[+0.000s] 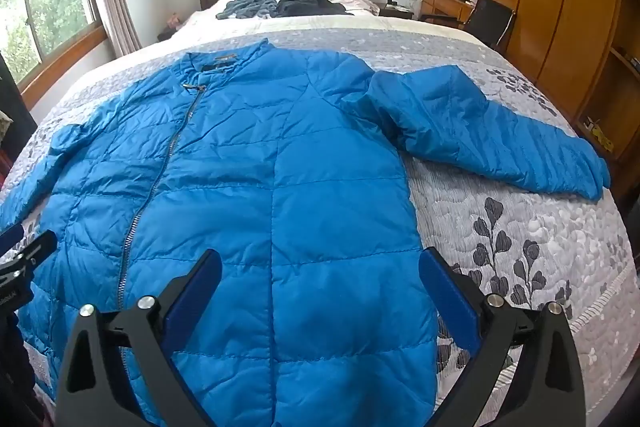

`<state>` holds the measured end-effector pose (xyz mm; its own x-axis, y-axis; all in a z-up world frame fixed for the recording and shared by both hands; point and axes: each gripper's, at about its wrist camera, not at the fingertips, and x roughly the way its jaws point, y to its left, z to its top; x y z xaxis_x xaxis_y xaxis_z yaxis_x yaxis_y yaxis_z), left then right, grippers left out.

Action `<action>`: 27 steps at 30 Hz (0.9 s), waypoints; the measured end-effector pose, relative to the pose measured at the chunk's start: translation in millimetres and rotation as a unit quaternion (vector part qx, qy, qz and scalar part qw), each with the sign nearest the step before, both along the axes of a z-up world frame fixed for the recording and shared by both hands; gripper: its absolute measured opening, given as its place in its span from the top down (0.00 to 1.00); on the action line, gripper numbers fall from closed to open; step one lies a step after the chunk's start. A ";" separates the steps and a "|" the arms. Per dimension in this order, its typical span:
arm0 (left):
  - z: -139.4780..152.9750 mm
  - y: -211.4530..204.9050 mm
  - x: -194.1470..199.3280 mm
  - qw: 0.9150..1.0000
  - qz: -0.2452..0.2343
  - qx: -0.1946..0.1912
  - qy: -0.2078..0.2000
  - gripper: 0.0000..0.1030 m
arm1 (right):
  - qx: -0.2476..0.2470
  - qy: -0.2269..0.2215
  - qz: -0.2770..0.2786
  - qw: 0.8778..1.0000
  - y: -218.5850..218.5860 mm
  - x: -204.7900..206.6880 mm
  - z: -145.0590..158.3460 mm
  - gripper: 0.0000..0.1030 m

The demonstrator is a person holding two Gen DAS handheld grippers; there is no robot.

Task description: Fold large clothes

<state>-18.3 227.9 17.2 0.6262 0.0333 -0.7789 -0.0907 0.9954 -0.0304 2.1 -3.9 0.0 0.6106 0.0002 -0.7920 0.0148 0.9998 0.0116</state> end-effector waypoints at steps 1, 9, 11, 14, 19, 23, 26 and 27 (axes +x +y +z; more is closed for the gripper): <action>-0.3 -0.5 -0.5 1.000 0.000 0.001 0.000 0.03 | 0.000 0.000 0.000 1.000 -0.2 -0.1 -0.1 0.04; -4.0 -3.9 -2.2 1.000 0.001 0.009 -0.006 0.03 | 0.002 -0.001 0.000 1.000 -1.0 1.0 -0.8 0.04; -3.9 -3.7 -1.9 1.000 0.001 0.009 -0.006 0.03 | 0.002 -0.001 0.000 1.000 -0.9 1.0 -0.7 0.04; -4.2 -5.9 -3.9 1.000 0.001 0.010 -0.007 0.03 | 0.002 -0.001 0.000 1.000 -1.4 0.8 -0.7 0.04; -4.1 -5.6 -3.5 1.000 0.001 0.011 -0.008 0.03 | 0.001 -0.001 0.000 1.000 -1.6 0.8 -0.1 0.04; -4.2 -5.6 -3.8 1.000 0.001 0.011 -0.008 0.03 | 0.002 -0.002 0.000 1.000 -1.9 0.4 0.1 0.04; -4.0 -5.5 -4.1 1.000 0.001 0.011 -0.008 0.03 | 0.002 -0.001 -0.001 1.000 -1.8 0.6 0.0 0.04; -4.5 -6.2 -4.5 1.000 0.001 0.012 -0.009 0.03 | 0.002 -0.001 -0.001 1.000 -2.1 0.7 -0.2 0.04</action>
